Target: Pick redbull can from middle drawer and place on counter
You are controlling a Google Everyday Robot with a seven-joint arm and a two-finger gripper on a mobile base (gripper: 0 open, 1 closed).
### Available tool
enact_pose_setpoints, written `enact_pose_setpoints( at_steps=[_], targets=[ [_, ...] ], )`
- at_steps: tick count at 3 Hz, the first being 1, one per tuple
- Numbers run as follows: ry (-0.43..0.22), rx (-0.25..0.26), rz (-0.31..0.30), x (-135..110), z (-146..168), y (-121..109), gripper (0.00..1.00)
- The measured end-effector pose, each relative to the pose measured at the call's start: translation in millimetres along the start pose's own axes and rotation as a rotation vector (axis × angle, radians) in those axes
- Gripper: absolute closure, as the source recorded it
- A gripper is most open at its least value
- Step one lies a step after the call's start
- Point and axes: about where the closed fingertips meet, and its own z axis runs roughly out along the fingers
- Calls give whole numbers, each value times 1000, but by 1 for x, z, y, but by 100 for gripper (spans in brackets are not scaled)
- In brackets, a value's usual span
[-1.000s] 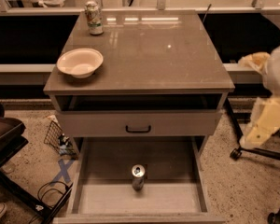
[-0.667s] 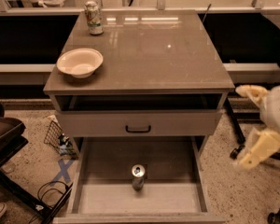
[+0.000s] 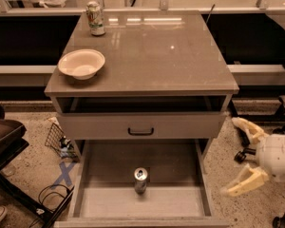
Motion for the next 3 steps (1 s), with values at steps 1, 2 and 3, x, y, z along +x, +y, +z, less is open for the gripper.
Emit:
enact_pose_setpoints(
  at_steps=[1, 2, 3],
  targets=[
    [-38, 1, -74, 5, 3, 4, 0],
    [-38, 1, -74, 5, 3, 4, 0],
    [-57, -34, -100, 14, 29, 9, 0]
  ],
)
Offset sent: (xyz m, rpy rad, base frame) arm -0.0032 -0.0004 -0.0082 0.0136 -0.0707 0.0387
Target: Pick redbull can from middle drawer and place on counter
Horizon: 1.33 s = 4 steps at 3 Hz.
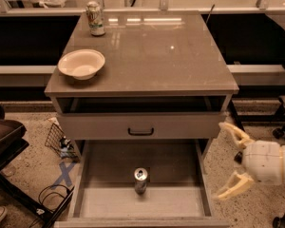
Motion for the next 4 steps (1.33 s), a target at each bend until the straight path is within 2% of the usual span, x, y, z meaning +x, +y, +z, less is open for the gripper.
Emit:
enact_pose_setpoints(
  at_steps=[2, 3, 4],
  targets=[
    [-66, -101, -154, 48, 88, 16, 0],
    [-49, -144, -136, 79, 140, 16, 0],
    [-57, -174, -69, 99, 177, 14, 0]
  ],
)
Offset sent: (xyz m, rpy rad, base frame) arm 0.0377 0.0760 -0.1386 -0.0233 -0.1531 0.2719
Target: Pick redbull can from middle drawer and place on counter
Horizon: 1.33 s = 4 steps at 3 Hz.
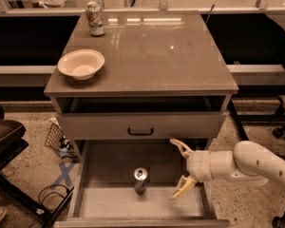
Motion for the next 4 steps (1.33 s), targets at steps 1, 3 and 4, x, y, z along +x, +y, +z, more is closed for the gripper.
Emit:
enact_pose_setpoints(
  at_steps=[1, 3, 4],
  targets=[
    [-65, -7, 64, 23, 27, 7, 0],
    [-104, 16, 97, 39, 45, 14, 0],
    [-134, -5, 130, 47, 72, 18, 0]
  ],
)
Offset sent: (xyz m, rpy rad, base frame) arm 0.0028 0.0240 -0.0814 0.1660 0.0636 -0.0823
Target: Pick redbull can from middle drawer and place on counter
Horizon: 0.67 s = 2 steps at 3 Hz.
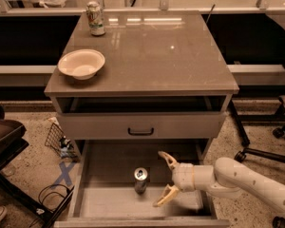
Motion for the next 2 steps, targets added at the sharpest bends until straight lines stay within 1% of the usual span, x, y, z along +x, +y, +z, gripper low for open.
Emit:
enact_pose_setpoints(
  at_steps=[1, 2],
  targets=[
    [-65, -45, 31, 22, 40, -4, 0],
    [-137, -73, 59, 43, 71, -12, 18]
  ],
)
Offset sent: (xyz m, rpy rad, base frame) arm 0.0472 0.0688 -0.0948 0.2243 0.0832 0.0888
